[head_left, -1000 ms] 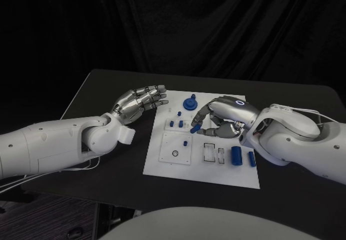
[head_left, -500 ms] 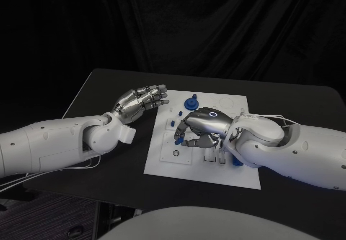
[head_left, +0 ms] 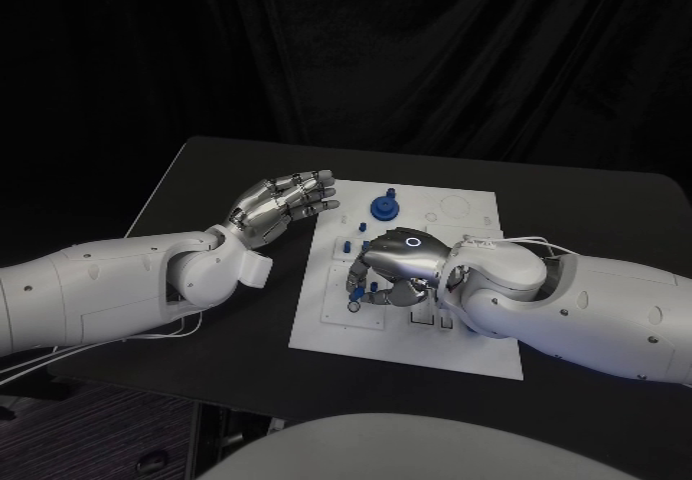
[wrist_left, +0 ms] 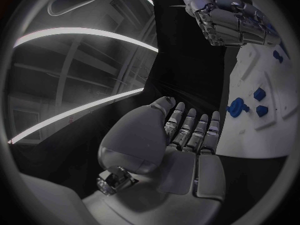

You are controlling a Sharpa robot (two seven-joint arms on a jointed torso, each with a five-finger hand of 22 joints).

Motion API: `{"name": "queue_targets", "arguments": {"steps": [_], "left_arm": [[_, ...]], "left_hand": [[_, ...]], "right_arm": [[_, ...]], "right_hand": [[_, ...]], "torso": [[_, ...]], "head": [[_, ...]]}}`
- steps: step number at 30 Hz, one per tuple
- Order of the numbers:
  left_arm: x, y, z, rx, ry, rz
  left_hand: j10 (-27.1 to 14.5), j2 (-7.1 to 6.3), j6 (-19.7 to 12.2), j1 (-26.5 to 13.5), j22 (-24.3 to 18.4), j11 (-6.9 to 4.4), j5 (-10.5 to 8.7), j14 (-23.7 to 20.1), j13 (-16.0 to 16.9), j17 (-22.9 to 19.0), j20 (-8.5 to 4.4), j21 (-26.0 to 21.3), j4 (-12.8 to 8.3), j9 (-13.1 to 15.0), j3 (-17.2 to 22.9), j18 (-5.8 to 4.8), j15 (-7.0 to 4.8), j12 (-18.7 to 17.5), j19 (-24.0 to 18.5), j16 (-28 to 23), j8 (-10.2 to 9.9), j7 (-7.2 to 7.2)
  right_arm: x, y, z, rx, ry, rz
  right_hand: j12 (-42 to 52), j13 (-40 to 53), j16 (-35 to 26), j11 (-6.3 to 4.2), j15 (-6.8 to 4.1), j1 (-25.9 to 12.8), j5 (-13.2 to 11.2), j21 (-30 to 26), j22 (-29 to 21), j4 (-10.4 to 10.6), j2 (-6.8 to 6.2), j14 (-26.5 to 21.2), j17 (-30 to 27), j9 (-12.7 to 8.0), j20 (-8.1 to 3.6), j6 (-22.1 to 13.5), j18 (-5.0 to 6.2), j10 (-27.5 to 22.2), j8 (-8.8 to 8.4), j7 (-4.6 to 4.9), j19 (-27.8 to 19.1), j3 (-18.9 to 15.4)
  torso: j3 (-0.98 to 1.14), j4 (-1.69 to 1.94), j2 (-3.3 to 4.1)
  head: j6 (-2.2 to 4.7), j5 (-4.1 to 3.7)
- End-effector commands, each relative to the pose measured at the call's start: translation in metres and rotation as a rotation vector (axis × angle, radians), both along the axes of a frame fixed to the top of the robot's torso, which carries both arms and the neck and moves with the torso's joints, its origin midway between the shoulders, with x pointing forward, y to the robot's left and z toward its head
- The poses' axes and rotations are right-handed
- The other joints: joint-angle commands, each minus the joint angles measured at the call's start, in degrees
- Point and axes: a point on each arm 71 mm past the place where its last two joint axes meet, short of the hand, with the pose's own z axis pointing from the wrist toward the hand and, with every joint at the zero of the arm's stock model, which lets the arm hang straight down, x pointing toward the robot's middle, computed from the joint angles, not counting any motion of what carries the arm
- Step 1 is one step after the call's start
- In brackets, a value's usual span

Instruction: Assemble the parts on the task board

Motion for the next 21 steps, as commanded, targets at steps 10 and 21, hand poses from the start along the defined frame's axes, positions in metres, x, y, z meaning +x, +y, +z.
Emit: {"name": "queue_targets", "arguments": {"steps": [10, 21], "left_arm": [[-0.0006, -0.0025, 0.0003, -0.029, -0.014, -0.008], [-0.0005, -0.0033, -0.0008, -0.029, -0.010, -0.012]], "left_hand": [[0.25, -0.15, 0.19, -0.62, -0.05, 0.20, 0.35, -0.16, 0.09, 0.04, 0.03, -0.16, -0.10, 0.04, 0.35, -0.16, -0.12, 0.38, 0.10, 0.32, 0.29, 1.06], [0.28, -0.10, 0.15, -0.78, -0.12, 0.28, 0.35, -0.27, 0.09, 0.03, 0.03, -0.18, -0.14, 0.01, 0.73, -0.13, -0.18, 0.44, 0.07, 0.31, 0.29, 1.08]], "right_arm": [[-0.0037, 0.0001, -0.0058, -0.034, 0.005, 0.007], [-0.0056, 0.0017, -0.0107, -0.045, 0.020, 0.007]], "right_hand": [[-0.28, 0.04, -0.27, -0.10, 0.18, -0.13, 0.01, -0.40, 8.15, -0.32, 0.57, 0.20, -0.15, 8.11, 0.05, 0.99, -0.97, 0.59, 0.23, -0.33, 0.10, 0.06], [-0.36, 0.06, -0.43, -0.09, 0.19, -0.24, -0.09, -0.54, 8.11, -0.33, 0.60, 0.12, -0.35, 8.23, 0.05, 1.04, -0.94, 0.66, 0.25, -0.32, 0.04, 0.07]], "torso": [[0.06, -0.19, -0.05], [0.03, -0.15, -0.02]], "head": [[-0.01, 0.03], [-0.01, -0.04]]}}
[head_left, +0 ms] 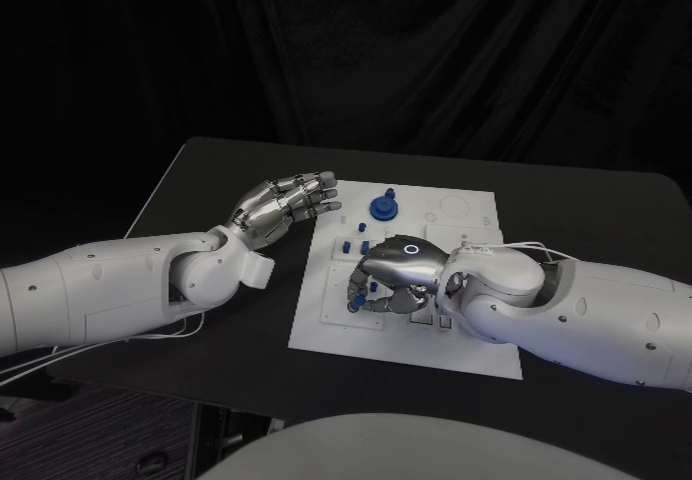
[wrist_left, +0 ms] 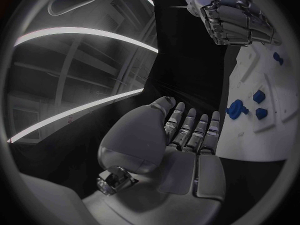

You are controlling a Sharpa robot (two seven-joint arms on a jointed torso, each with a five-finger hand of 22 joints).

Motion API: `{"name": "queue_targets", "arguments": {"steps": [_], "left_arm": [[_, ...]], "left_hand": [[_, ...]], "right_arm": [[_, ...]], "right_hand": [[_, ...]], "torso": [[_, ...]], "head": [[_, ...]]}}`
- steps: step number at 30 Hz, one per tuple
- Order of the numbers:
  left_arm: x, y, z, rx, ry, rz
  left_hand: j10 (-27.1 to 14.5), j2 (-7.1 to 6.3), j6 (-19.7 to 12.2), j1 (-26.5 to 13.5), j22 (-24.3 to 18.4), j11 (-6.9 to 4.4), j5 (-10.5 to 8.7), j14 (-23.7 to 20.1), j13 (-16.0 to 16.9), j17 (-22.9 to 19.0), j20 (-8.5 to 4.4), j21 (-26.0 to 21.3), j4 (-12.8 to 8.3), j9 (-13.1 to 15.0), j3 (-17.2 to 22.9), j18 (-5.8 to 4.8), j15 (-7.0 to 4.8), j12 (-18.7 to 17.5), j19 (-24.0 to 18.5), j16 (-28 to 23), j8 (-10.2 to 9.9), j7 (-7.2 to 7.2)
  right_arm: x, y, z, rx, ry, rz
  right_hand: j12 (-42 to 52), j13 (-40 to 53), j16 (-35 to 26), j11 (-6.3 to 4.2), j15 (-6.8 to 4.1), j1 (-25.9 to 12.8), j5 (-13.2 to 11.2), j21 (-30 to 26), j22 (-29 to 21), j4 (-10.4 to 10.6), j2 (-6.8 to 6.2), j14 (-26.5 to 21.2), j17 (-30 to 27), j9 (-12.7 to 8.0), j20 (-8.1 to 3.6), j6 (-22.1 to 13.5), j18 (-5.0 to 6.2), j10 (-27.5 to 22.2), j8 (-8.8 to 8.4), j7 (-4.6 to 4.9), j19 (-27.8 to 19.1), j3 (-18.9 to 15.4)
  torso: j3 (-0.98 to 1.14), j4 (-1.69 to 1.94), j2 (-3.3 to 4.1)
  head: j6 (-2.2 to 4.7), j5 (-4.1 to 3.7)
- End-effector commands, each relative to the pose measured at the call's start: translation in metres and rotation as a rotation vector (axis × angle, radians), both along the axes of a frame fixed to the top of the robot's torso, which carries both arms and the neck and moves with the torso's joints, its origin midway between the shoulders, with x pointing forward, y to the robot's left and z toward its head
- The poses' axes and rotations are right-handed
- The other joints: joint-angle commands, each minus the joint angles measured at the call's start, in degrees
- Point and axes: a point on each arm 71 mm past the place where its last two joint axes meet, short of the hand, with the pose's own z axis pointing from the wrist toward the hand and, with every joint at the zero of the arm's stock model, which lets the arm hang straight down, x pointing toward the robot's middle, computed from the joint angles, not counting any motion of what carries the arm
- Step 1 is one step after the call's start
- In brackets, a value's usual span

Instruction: Assemble the parts on the task board

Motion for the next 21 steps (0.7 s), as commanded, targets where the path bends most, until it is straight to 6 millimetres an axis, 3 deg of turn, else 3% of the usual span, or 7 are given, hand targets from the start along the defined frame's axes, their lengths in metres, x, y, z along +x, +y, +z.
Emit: {"name": "queue_targets", "arguments": {"steps": [1, 13, 15, 18, 21], "left_arm": [[0.000, -0.002, 0.001, -0.025, -0.014, -0.006], [0.000, -0.002, -0.001, -0.025, -0.009, -0.008], [0.000, -0.002, -0.001, -0.025, -0.009, -0.008], [-0.001, -0.002, -0.002, -0.026, -0.007, -0.009], [-0.001, -0.002, -0.003, -0.027, -0.006, -0.010]], "left_hand": [[0.29, 0.13, 0.15, -0.55, -0.10, 0.29, 0.35, -0.27, 0.10, 0.03, 0.04, -0.18, 0.02, 0.01, 0.41, -0.12, -0.18, 0.21, 0.07, 0.31, 0.30, 1.08], [0.27, 0.16, 0.15, -0.62, -0.14, 0.29, 0.34, -0.33, 0.09, 0.02, 0.03, -0.20, 0.01, 0.00, 0.56, -0.11, -0.19, 0.21, 0.05, 0.28, 0.30, 1.10], [0.28, 0.19, 0.10, -0.71, -0.16, 0.30, 0.34, -0.36, 0.09, 0.02, 0.03, -0.20, 0.01, -0.02, 0.77, -0.09, -0.19, 0.24, 0.05, 0.31, 0.29, 1.12], [0.28, 0.19, 0.10, -0.71, -0.16, 0.30, 0.34, -0.36, 0.09, 0.02, 0.03, -0.20, 0.01, -0.02, 0.77, -0.09, -0.19, 0.24, 0.05, 0.31, 0.29, 1.12], [0.34, 0.25, 0.22, -0.83, -0.22, 0.36, 0.34, -0.40, 0.10, 0.02, 0.04, -0.22, 0.00, -0.02, 1.08, -0.07, -0.22, 0.32, 0.03, 0.33, 0.32, 1.15]], "right_arm": [[-0.001, 0.001, -0.003, -0.018, 0.003, -0.005], [0.001, 0.003, -0.013, -0.053, 0.025, -0.028], [0.002, 0.003, -0.014, -0.060, 0.028, -0.035], [0.003, 0.004, -0.018, -0.070, 0.034, -0.048], [0.003, 0.004, -0.020, -0.070, 0.035, -0.054]], "right_hand": [[-0.36, 0.08, -0.16, 0.12, 0.19, -0.17, -0.04, -0.14, 8.12, -0.26, 0.76, 0.13, -0.05, 8.23, 0.05, 0.41, -0.95, 0.46, 0.26, 0.04, 0.05, 0.14], [-0.81, 0.05, -0.56, 0.23, 0.29, -0.40, -0.41, -0.94, 7.91, -0.34, 0.79, -0.11, -0.51, 8.44, 0.09, 0.02, -0.82, 0.23, 0.01, 0.09, -0.24, 0.22], [-1.94, -0.10, -2.02, 0.88, 0.86, -0.92, -1.95, -4.29, 7.09, -0.30, 0.75, -1.17, -2.27, 8.39, 0.42, -1.79, -0.33, -1.13, -1.23, 0.58, -1.45, 0.36], [-2.75, -0.01, -2.26, 1.52, 1.35, -1.27, -2.44, -5.07, 6.91, -0.40, 0.56, -1.54, -2.41, 8.12, 0.85, -3.50, -0.24, -2.25, -2.69, 1.19, -1.98, 0.64], [-4.71, -0.31, -3.05, 3.03, 2.68, -2.23, -3.52, -7.72, 6.29, -0.12, -0.29, -2.48, -3.35, 6.95, 1.70, -7.47, 0.07, -6.37, -5.74, 2.59, -3.15, 0.80]], "torso": [[-0.04, 0.03, 0.04], [-0.14, 0.10, 0.06], [-0.17, 0.13, 0.06], [-0.15, 0.14, 0.06], [-0.14, 0.11, 0.00]], "head": [[-0.01, -0.02], [-0.01, 0.00], [-0.01, -0.06], [-0.01, -0.11], [-0.01, -0.06]]}}
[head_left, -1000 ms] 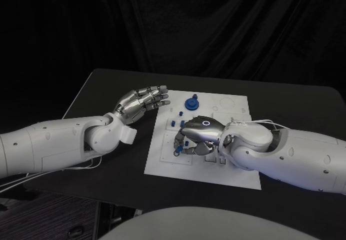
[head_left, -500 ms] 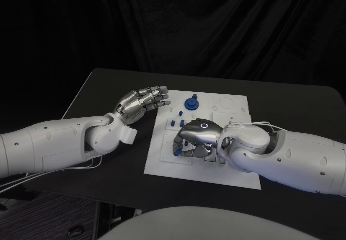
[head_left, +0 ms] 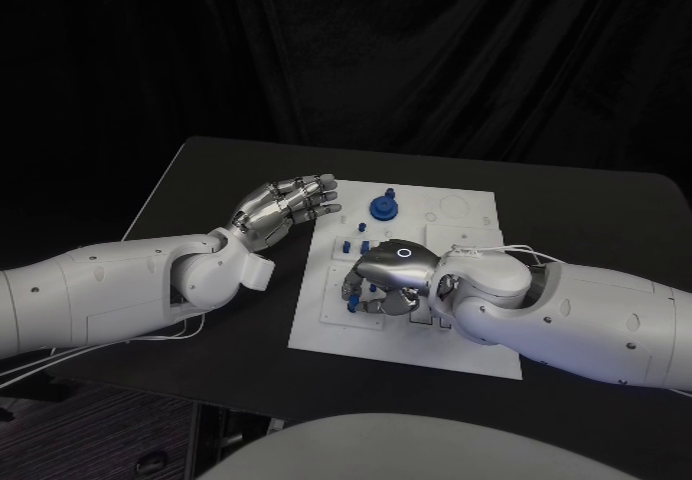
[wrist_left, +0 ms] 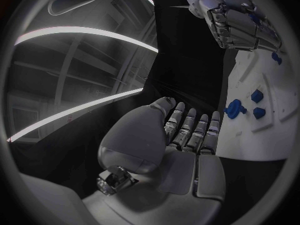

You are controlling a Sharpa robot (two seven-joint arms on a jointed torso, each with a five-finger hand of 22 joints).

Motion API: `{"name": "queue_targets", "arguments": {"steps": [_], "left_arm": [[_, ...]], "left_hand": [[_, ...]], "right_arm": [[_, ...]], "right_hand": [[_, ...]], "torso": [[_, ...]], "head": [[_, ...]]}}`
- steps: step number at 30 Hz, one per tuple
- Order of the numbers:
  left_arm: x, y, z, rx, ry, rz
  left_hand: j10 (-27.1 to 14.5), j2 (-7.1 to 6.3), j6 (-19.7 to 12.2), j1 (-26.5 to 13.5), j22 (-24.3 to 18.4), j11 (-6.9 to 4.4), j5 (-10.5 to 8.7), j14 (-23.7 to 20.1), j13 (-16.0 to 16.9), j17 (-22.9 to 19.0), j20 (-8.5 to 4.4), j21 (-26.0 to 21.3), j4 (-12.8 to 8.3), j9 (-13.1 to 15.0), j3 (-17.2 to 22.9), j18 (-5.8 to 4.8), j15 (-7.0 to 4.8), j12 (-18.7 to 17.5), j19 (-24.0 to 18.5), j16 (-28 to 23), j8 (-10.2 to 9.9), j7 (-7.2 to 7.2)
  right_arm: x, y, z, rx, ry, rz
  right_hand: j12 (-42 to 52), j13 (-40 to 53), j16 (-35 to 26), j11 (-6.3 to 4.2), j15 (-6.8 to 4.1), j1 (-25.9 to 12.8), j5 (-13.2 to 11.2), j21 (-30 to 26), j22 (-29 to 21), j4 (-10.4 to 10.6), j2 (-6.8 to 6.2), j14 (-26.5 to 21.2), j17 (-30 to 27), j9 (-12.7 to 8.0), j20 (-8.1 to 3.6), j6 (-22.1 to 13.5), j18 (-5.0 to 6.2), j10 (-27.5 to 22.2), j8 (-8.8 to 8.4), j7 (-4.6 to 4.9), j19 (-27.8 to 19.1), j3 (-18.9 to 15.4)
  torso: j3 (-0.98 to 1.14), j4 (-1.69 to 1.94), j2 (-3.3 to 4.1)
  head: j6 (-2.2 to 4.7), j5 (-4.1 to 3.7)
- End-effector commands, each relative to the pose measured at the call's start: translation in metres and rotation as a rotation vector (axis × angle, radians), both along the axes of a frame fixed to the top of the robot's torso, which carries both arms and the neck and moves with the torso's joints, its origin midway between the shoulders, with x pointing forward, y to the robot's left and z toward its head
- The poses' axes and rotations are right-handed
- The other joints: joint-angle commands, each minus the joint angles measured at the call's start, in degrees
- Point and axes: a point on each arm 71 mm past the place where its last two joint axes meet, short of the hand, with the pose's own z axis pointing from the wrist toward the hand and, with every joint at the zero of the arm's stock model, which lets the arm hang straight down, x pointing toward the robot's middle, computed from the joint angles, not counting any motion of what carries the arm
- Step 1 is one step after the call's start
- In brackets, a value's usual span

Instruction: Assemble the parts on the task board

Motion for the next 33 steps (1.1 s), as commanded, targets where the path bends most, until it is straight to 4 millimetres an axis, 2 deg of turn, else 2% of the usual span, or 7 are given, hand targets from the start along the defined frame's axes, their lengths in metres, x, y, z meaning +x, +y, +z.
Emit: {"name": "queue_targets", "arguments": {"steps": [1, 6, 10, 14, 21, 29, 33], "left_arm": [[-0.001, -0.001, 0.001, -0.025, -0.013, -0.006], [-0.001, 0.000, 0.000, -0.024, -0.011, -0.005], [-0.001, 0.001, 0.000, -0.024, -0.009, -0.003], [-0.002, 0.002, -0.001, -0.023, -0.008, 0.000], [-0.003, 0.007, -0.001, -0.016, -0.007, 0.013], [-0.005, 0.009, -0.001, -0.012, -0.006, 0.022], [-0.006, 0.009, -0.001, -0.022, 0.002, 0.033]], "left_hand": [[0.35, -0.04, 0.22, -0.54, -0.11, 0.36, 0.34, -0.40, 0.11, 0.03, 0.04, -0.22, -0.16, -0.01, 0.62, -0.07, -0.22, 0.32, 0.03, 0.33, 0.32, 1.15], [0.35, -0.04, 0.22, -0.54, -0.11, 0.36, 0.34, -0.40, 0.11, 0.03, 0.04, -0.22, -0.16, -0.01, 0.62, -0.07, -0.22, 0.32, 0.03, 0.33, 0.32, 1.15], [0.35, -0.04, 0.22, -0.54, -0.11, 0.36, 0.34, -0.40, 0.11, 0.03, 0.04, -0.22, -0.16, -0.01, 0.62, -0.07, -0.22, 0.32, 0.03, 0.33, 0.32, 1.15], [0.37, -0.04, 0.30, -0.61, -0.12, 0.40, 0.34, -0.40, 0.11, 0.03, 0.04, -0.22, -0.18, -0.01, 0.80, -0.06, -0.24, 0.36, 0.04, 0.38, 0.34, 1.18], [0.40, -0.07, 0.38, -0.65, -0.12, 0.42, 0.33, -0.42, 0.11, 0.03, 0.04, -0.21, -0.20, 0.00, 0.89, -0.05, -0.25, 0.39, 0.06, 0.38, 0.36, 1.20], [0.63, -0.26, 0.68, -0.83, -0.03, 0.49, 0.29, -0.27, 0.15, 0.07, 0.05, -0.18, -0.31, 0.04, 1.20, -0.01, -0.25, 0.64, 0.20, 0.62, 0.47, 1.24], [0.99, -0.57, 1.24, -1.16, -0.02, 0.64, 0.29, -0.07, 0.20, 0.11, 0.05, -0.11, -0.47, 0.10, 1.71, 0.03, -0.29, 0.95, 0.37, 0.92, 0.67, 1.27]], "right_arm": [[0.001, -0.003, -0.009, -0.045, 0.013, -0.038], [0.001, -0.004, -0.006, 0.002, -0.010, -0.040], [0.000, -0.011, 0.000, 0.071, -0.043, -0.040], [-0.004, -0.023, 0.007, 0.129, -0.059, -0.056], [-0.009, -0.066, 0.051, 0.262, -0.073, -0.135], [-0.007, -0.121, 0.092, 0.326, 0.017, -0.305], [-0.004, -0.153, 0.090, 0.257, 0.108, -0.450]], "right_hand": [[-2.75, -0.68, -0.91, 1.91, 1.66, -1.59, -2.17, -3.48, 5.83, 0.30, -2.39, -1.34, -1.11, -2.08, 0.95, -5.90, 0.25, -6.21, -4.25, 0.84, -1.78, -0.15], [-3.84, -0.68, -0.70, 3.52, 3.08, -2.92, -3.26, -4.69, 5.55, -0.32, -2.73, -2.49, -1.36, -5.03, 2.71, -14.19, 0.68, -13.21, -8.58, -1.03, -2.77, -3.24], [-5.19, -1.48, -0.34, 3.83, 2.88, -4.00, -5.23, -4.11, 5.65, 0.02, -2.83, -2.57, -1.19, -9.68, 3.03, -27.09, 0.87, -17.73, -9.40, -3.40, -2.70, -6.17], [-5.06, -1.63, -0.23, 3.83, 2.77, -3.91, -5.65, -3.95, 5.67, 0.44, -3.03, -2.52, -1.15, -10.83, 2.94, -29.60, 0.85, -18.20, -9.52, -3.93, -2.64, -7.33], [-3.14, -1.28, 2.00, 3.90, 3.38, -1.39, -3.05, -0.77, 6.42, 0.11, -2.25, -1.09, 1.53, -10.18, 3.32, -24.14, 0.29, -16.74, -8.06, -1.82, -1.45, -7.41], [5.10, 1.24, -0.12, 1.47, 1.32, 2.98, 1.57, -2.34, 5.79, -1.52, 0.32, -2.69, -1.68, -6.99, 1.89, -5.31, 0.85, -4.94, -1.16, 1.74, -2.43, -2.98], [11.80, 4.70, -2.96, -0.55, -0.23, 2.58, 1.56, -5.79, 4.85, -1.24, -0.12, -4.01, -4.87, -6.06, 0.43, -2.42, 1.40, -0.21, 0.59, 0.35, -3.95, -2.11]], "torso": [[0.00, -0.03, -0.07], [0.03, -0.11, -0.13], [0.09, -0.11, -0.15], [0.14, 0.01, -0.09], [0.13, -0.09, -0.14], [0.12, -0.23, -0.15], [0.14, -0.29, -0.05]], "head": [[-0.01, 0.06], [-0.01, 0.06], [-0.01, 0.05], [-0.01, -0.13], [-0.01, -0.68], [-0.01, -2.34], [-0.01, -3.81]]}}
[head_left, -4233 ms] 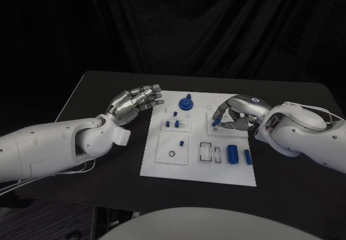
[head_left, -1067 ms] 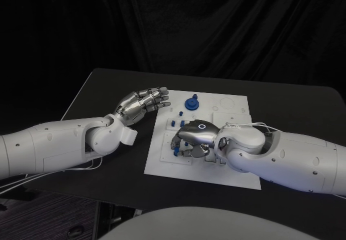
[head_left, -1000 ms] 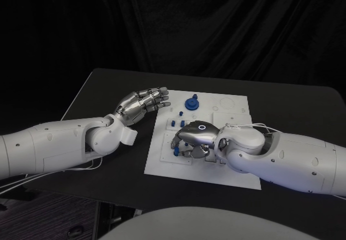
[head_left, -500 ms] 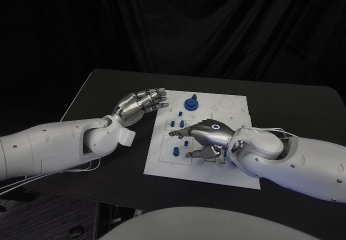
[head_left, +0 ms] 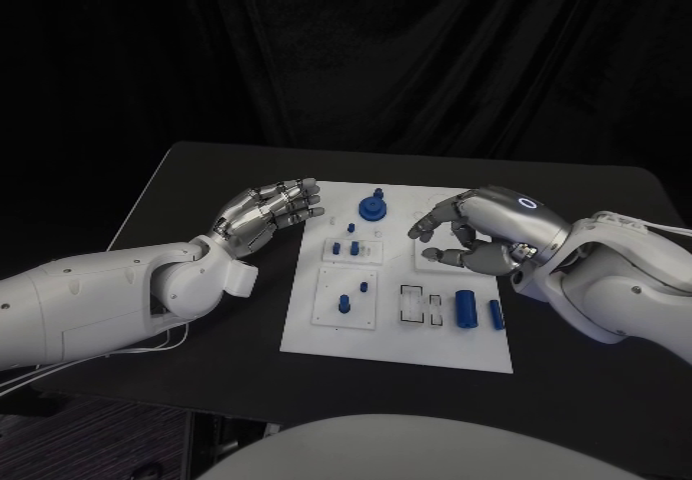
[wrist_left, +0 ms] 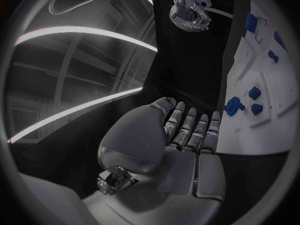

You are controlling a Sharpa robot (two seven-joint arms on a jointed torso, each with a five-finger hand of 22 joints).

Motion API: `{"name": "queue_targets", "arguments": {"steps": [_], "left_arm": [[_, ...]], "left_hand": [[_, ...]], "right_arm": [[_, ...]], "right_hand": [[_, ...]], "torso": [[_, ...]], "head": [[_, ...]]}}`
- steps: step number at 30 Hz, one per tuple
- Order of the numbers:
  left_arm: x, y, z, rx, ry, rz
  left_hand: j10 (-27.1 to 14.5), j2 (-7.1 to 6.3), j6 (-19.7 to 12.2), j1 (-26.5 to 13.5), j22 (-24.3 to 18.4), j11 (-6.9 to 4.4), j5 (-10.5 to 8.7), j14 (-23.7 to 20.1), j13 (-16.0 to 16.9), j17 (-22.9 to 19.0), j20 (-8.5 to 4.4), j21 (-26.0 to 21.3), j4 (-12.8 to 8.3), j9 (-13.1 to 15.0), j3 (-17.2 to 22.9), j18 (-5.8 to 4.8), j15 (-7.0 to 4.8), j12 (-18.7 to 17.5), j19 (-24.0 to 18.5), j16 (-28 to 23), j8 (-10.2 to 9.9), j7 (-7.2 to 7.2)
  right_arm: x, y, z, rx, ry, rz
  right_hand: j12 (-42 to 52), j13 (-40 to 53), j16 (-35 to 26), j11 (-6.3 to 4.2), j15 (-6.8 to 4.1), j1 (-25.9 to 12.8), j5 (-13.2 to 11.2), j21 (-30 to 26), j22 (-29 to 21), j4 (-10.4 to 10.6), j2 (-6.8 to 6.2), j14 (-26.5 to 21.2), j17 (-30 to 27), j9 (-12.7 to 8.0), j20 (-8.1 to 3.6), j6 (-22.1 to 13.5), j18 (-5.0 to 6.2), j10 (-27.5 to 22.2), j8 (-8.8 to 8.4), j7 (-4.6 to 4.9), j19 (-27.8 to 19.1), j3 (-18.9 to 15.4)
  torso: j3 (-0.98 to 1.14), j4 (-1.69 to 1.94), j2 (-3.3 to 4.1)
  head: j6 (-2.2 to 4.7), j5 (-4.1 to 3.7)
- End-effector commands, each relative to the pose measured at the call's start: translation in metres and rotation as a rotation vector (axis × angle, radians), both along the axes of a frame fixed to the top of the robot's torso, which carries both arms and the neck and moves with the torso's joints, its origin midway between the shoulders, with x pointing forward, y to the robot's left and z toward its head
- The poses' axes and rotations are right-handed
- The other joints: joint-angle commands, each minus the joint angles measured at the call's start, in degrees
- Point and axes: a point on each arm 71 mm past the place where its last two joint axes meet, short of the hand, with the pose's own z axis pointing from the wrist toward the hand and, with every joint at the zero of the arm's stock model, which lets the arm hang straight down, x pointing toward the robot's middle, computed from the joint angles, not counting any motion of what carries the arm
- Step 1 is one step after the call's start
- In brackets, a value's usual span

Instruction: Assemble the parts on the task board

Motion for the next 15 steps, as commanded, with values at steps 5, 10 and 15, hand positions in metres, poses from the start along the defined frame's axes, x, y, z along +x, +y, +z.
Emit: {"name": "queue_targets", "arguments": {"steps": [5, 10, 15], "left_arm": [[-0.001, 0.000, 0.002, -0.030, -0.003, 0.025], [-0.001, 0.000, 0.002, -0.033, -0.004, 0.028], [-0.001, 0.000, 0.002, -0.035, -0.003, 0.027]], "left_hand": [[0.48, -0.10, 0.63, -0.72, -0.01, 0.12, 0.33, 0.16, 0.10, 0.10, 0.06, -0.11, -0.08, 0.13, 0.63, 0.03, -0.08, 0.35, 0.37, 0.44, 0.49, 1.18], [0.48, -0.10, 0.63, -0.72, -0.01, 0.12, 0.33, 0.16, 0.10, 0.10, 0.06, -0.11, -0.08, 0.13, 0.63, 0.03, -0.08, 0.35, 0.37, 0.44, 0.49, 1.18], [0.55, -0.14, 0.76, -0.96, -0.16, 0.35, 0.52, -0.09, 0.08, 0.05, 0.03, -0.12, -0.13, 0.11, 1.13, 0.09, -0.22, 0.39, 0.34, 0.30, 0.56, 1.26]], "right_arm": [[0.002, -0.048, -0.020, -0.015, 0.303, -0.269], [-0.003, -0.070, -0.041, -0.047, 0.414, -0.403], [-0.007, -0.080, -0.059, -0.111, 0.500, -0.498]], "right_hand": [[18.15, 10.50, -4.31, -3.85, -2.71, -4.11, -1.06, -4.20, 3.58, 3.35, -1.28, -0.08, -4.03, 2.73, -2.26, 4.66, 1.54, 7.75, 5.08, -3.30, -0.79, -0.75], [37.60, 33.00, 4.85, -5.81, -4.54, -12.24, 1.88, 8.38, 7.25, 9.68, -0.41, 6.65, 8.79, 7.38, -4.26, 2.91, -0.71, 15.08, 11.89, -5.48, 4.97, -3.21], [50.02, 55.40, 6.26, -5.67, -4.93, -20.29, 2.84, 12.52, 8.53, 11.31, 0.55, 7.70, 10.84, 11.04, -4.43, -0.24, -1.43, 24.99, 16.72, -5.61, 6.42, -5.43]], "torso": [[-0.15, -0.19, 0.02], [-0.29, -0.03, -0.01], [-0.35, 0.02, 0.04]], "head": [[-0.01, -2.42], [-0.01, -3.42], [-0.01, -3.98]]}}
